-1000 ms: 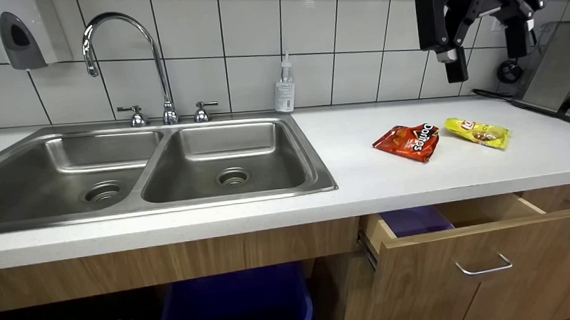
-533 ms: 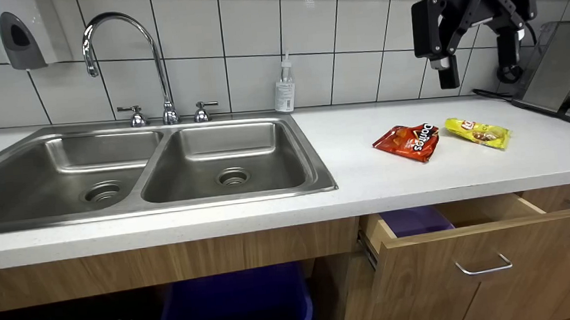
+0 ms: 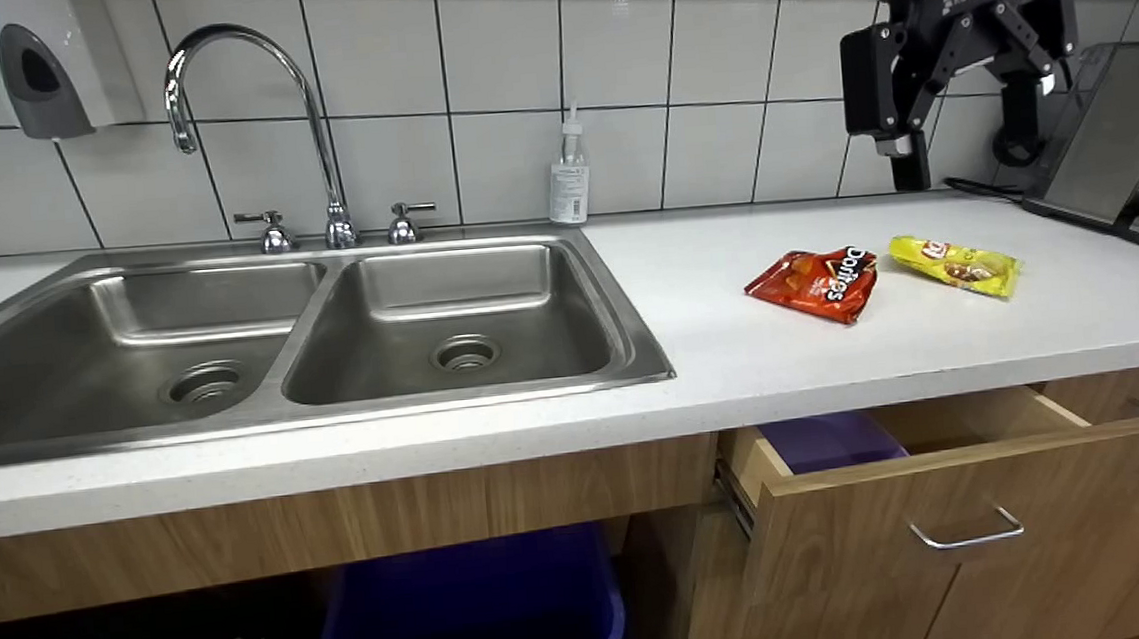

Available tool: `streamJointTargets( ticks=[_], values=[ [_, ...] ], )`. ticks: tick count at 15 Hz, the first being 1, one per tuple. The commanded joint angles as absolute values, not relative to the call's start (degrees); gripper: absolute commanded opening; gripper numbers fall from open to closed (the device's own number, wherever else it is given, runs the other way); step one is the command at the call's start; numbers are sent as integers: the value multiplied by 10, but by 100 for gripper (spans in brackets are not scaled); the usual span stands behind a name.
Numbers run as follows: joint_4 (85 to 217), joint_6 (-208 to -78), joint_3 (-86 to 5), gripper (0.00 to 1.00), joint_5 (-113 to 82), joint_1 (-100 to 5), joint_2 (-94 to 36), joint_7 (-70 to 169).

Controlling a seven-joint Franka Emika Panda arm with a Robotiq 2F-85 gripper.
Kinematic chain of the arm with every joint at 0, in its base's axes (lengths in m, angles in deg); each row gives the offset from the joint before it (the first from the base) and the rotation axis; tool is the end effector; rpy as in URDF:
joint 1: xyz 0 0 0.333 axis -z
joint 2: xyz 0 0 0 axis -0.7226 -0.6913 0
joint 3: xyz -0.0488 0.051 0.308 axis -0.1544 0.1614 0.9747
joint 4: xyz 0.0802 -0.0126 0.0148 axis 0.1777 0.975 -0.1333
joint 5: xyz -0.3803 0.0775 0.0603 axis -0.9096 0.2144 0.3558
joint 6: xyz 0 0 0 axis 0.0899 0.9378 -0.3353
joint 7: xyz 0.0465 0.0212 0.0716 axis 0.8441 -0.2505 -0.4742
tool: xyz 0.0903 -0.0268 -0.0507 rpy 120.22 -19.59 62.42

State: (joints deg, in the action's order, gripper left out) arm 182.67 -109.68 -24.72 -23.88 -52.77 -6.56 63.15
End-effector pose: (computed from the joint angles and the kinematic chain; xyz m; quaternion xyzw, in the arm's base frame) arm 0.4612 0.1375 0.4237 0.9841 0.0347 -0.1025 0.1408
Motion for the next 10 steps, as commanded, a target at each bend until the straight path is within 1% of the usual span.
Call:
streamJointTargets(
  ticks=[1,10],
  values=[
    [1853,-1127,-259,100,-257,-529,-47,648],
    [1888,-1190,-286,100,-286,-519,-50,634]
  ],
)
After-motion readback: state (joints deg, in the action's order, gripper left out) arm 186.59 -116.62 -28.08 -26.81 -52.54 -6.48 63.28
